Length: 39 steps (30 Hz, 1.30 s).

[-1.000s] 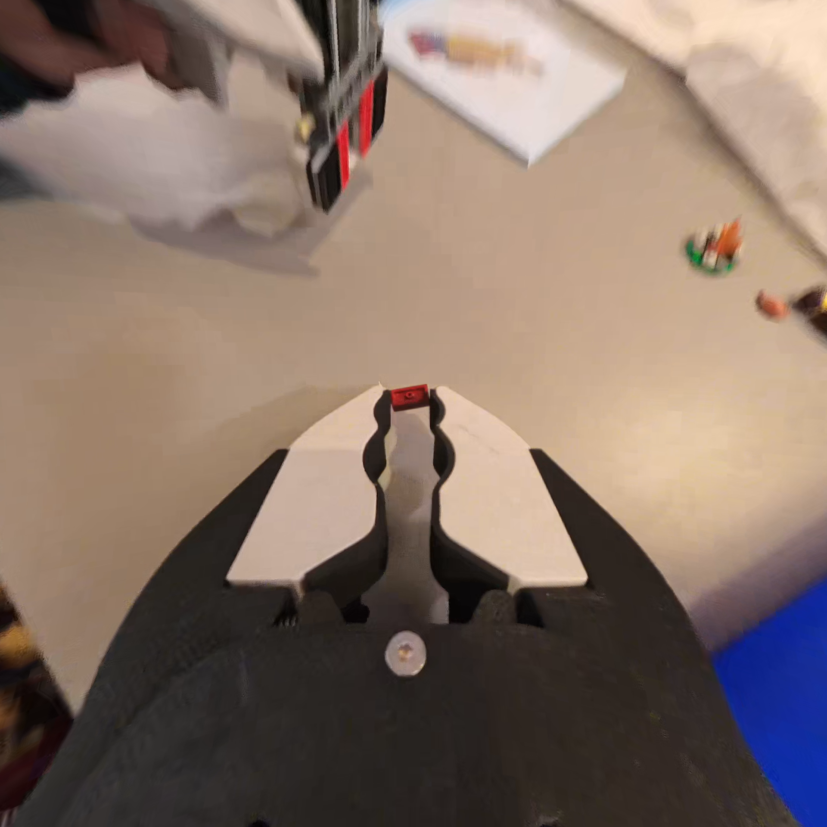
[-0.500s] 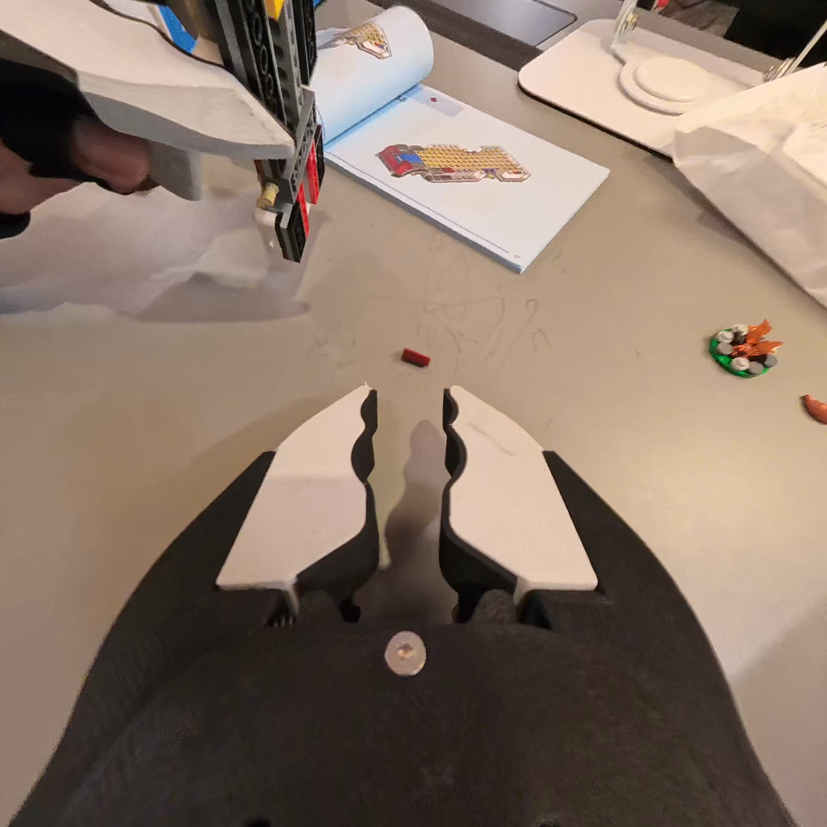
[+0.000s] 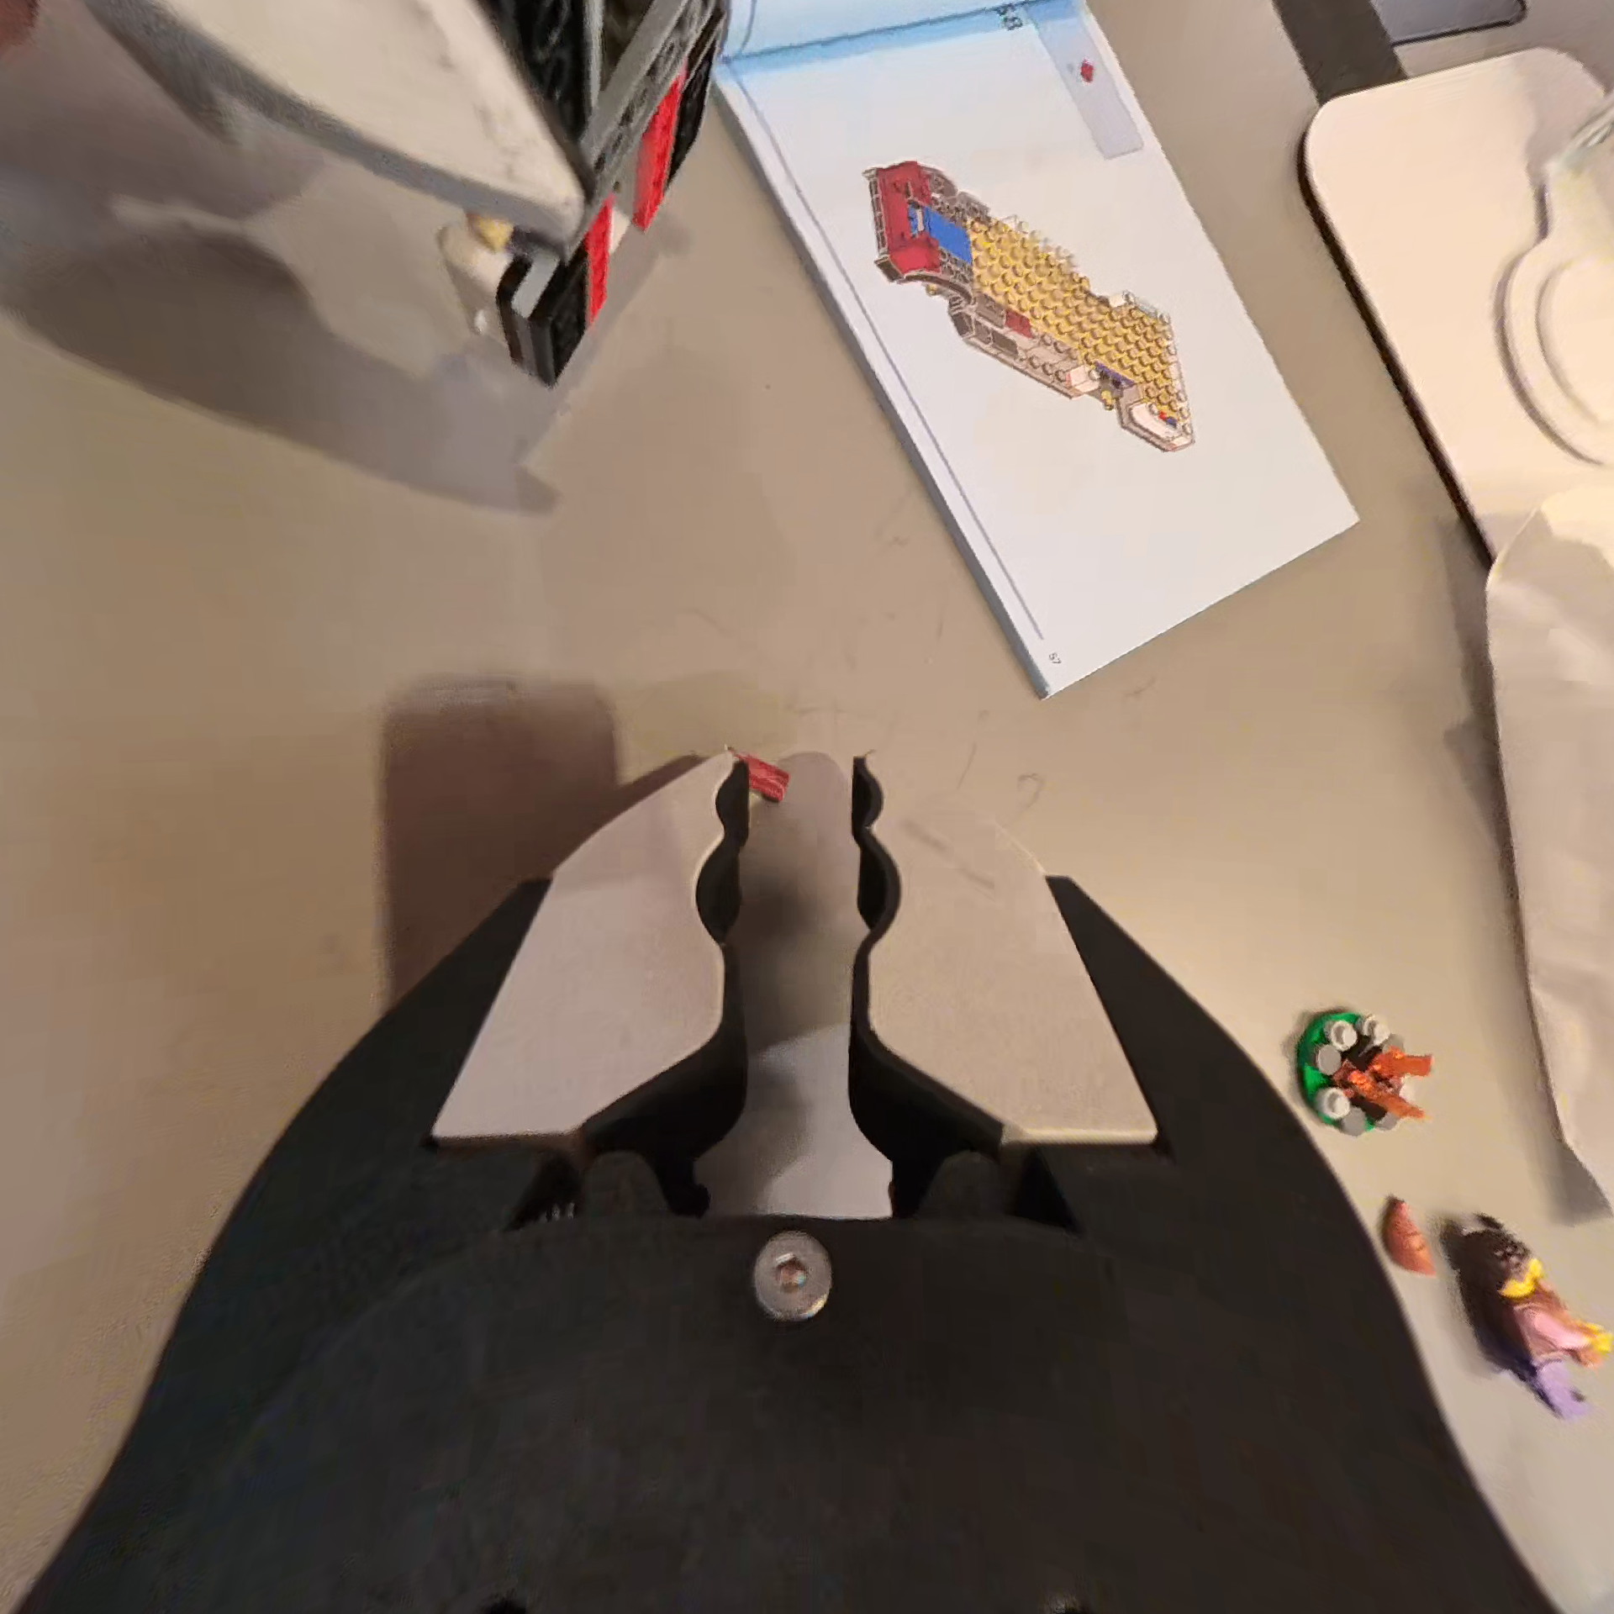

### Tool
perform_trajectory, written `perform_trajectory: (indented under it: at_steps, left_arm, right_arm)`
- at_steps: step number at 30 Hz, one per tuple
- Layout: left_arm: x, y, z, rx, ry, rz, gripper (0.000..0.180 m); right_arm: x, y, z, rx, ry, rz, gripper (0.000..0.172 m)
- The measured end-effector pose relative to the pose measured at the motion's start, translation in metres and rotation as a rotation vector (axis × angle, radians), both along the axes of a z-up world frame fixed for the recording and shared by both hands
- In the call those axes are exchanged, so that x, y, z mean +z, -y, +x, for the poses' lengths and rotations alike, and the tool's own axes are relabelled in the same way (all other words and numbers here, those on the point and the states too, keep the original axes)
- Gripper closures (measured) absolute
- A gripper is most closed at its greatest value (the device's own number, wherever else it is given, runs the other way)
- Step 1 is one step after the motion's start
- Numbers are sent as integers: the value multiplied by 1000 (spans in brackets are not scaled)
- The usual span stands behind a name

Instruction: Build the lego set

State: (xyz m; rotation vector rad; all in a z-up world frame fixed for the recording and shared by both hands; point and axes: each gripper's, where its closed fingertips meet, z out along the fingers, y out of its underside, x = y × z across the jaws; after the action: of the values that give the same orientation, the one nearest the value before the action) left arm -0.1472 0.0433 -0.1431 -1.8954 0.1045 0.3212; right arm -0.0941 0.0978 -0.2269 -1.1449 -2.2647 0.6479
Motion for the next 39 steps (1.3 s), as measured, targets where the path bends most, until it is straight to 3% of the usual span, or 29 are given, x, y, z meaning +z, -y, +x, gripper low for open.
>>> perform_trajectory:
  at_steps: [7, 18, 22, 32, 34, 39]
  left_arm:
    - [-4, 0, -2, 16, -43, -31, 108]
    - [-2, 1, -1, 19, -20, -22, 108]
    - [0, 2, -3, 30, -12, -12, 108]
    - [1, 2, -5, 40, 23, -2, 108]
    - [3, 2, -4, 37, 28, 3, 108]
    - [4, 2, -3, 32, 35, 8, 108]
  right_arm:
    - [-7, 5, 7, 18, 96, -69, 147]
    - [-6, -27, -26, -115, 8, 22, 148]
    - [-2, -15, -18, -156, 15, -94, 147]
    - [-16, 5, -20, -129, 96, -172, 147]
    - [-16, 7, -23, -91, 99, -168, 155]
    - [-16, 23, -17, 82, 121, -171, 155]
